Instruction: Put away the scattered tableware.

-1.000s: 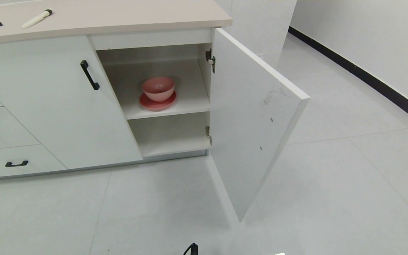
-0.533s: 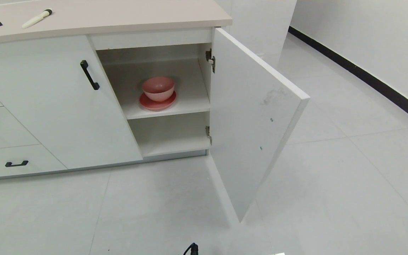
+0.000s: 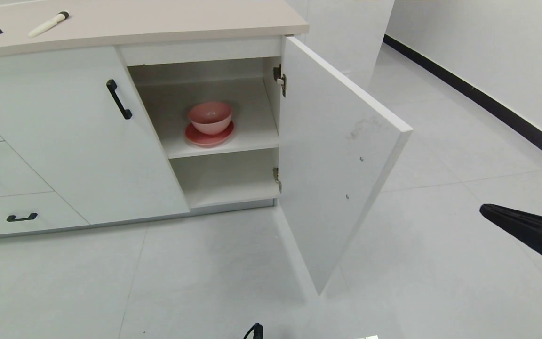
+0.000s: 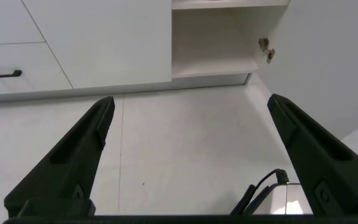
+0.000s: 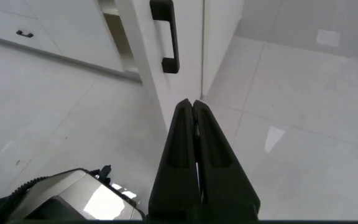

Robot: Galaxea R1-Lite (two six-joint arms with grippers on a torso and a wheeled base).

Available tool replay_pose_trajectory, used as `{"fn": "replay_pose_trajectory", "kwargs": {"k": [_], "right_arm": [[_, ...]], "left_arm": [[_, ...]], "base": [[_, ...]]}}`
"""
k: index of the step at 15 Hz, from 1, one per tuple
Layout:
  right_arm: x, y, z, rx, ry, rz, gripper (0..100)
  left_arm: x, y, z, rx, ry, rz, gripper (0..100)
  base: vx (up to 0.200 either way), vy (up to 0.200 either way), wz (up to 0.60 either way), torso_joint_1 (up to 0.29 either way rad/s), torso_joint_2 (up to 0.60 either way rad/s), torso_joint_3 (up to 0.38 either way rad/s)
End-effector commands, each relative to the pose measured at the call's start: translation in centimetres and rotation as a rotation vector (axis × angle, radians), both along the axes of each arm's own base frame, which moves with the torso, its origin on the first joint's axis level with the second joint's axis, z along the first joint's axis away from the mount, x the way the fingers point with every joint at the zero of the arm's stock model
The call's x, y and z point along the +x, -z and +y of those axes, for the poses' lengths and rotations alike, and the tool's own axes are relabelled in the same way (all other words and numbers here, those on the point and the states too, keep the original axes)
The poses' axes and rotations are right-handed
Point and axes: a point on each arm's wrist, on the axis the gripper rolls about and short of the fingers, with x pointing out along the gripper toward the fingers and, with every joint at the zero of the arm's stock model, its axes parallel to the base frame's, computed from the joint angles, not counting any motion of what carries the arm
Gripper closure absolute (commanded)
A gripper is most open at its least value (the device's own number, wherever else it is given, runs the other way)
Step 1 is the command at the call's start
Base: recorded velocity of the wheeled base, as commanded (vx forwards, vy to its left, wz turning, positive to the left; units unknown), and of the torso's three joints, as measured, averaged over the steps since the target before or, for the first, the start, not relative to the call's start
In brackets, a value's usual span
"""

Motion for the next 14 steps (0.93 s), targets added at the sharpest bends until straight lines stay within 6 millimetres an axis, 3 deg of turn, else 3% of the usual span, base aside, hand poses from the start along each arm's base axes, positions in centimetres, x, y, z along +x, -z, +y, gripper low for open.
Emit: {"fn": "replay_pose_trajectory", "kwargs": {"k": [1, 5, 8, 12, 14], "right_arm": [[3.2, 0.7, 0.9, -0.012, -0.015, 0.050, 100], [6.1, 0.5, 1.7, -0.018, -0.020, 0.070, 100], [8.5, -0.4, 3.9, -0.018, -0.086, 0.057, 100], [12.8, 0.7, 5.1, -0.037, -0.007, 0.074, 100], [13.6, 0.7, 5.5, -0.030, -0.012, 0.049, 100]], "left_arm": [[0.0, 0.0, 0.0, -0.004, -0.002, 0.002, 0], [0.0, 0.0, 0.0, -0.006, -0.002, 0.002, 0], [0.0, 0.0, 0.0, -0.007, -0.004, -0.002, 0], [0.0, 0.0, 0.0, -0.007, -0.004, -0.002, 0], [0.0, 0.0, 0.0, -0.010, -0.004, -0.002, 0]], "base": [[0.000, 0.000, 0.00, 0.000, 0.00, 0.000], [0.000, 0.000, 0.00, 0.000, 0.00, 0.000], [0.000, 0.000, 0.00, 0.000, 0.00, 0.000], [0.000, 0.000, 0.00, 0.000, 0.00, 0.000], [0.000, 0.000, 0.00, 0.000, 0.00, 0.000]]}}
